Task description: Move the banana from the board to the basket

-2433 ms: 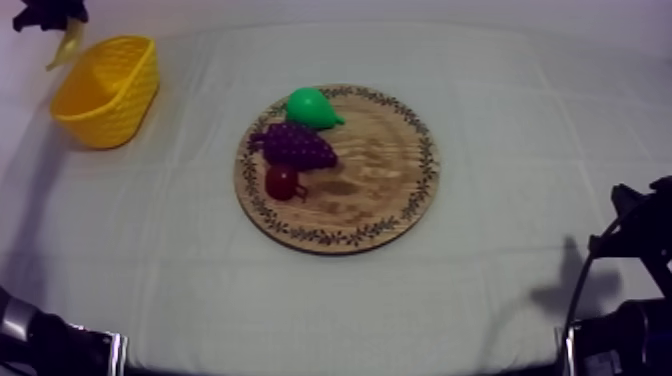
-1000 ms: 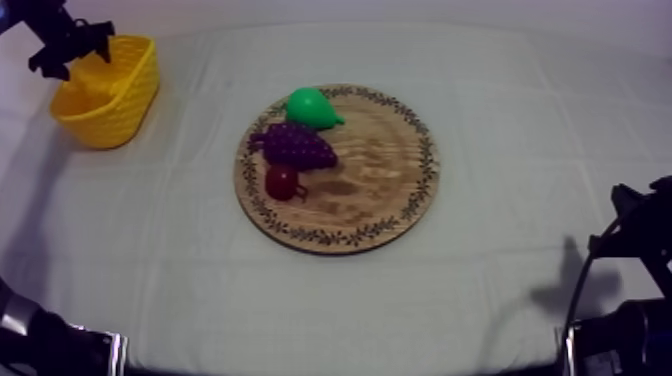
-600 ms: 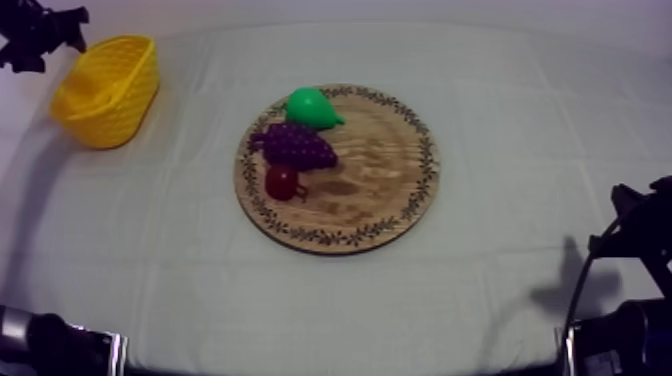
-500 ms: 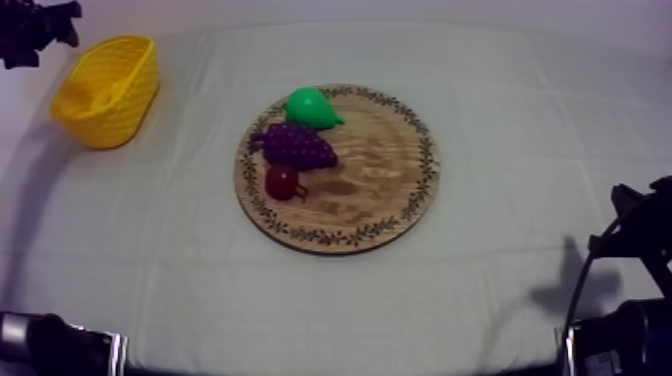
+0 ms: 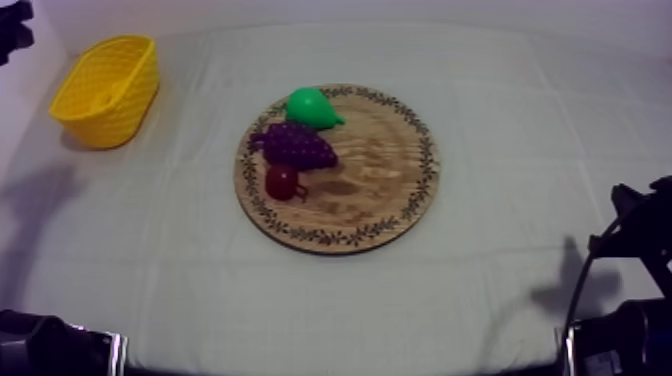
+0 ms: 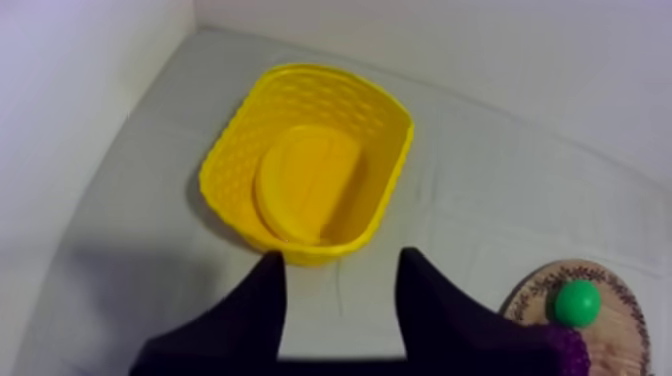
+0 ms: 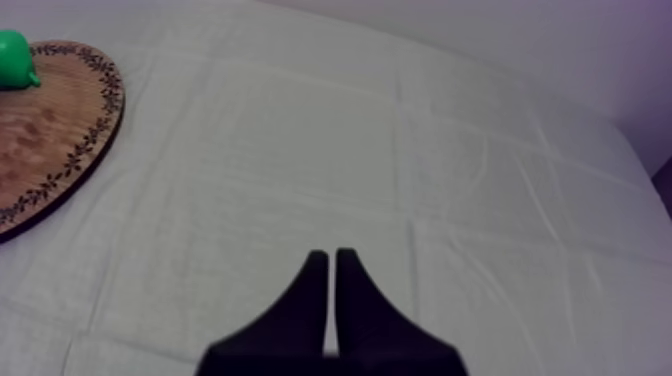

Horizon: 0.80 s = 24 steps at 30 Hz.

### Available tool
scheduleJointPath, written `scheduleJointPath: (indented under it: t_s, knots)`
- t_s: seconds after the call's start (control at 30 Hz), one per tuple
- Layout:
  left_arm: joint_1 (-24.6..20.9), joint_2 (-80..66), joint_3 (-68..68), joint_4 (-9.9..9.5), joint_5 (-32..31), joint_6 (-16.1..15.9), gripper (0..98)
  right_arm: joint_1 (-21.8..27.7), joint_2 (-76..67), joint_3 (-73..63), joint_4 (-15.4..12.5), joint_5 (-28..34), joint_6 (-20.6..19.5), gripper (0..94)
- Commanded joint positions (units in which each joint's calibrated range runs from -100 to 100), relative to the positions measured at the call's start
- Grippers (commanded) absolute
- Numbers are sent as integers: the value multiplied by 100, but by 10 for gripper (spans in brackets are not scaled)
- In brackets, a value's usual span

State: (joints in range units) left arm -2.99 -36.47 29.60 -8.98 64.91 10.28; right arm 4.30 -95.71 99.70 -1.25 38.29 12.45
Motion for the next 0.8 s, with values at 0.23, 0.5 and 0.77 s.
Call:
scheduleJointPath:
  t_s: [0.23, 0.5, 0.77]
  knots:
    - [97, -2655, 1341, 132, -245, -332, 115, -1, -4, -3, 1, 2, 3, 6]
    - [298, -4017, 2536, 213, -1095, -443, 8, -1, -4, -3, 1, 2, 3, 6]
    - [417, -4905, 4577, 262, -2822, -333, 0, -1, -4, -3, 1, 2, 3, 6]
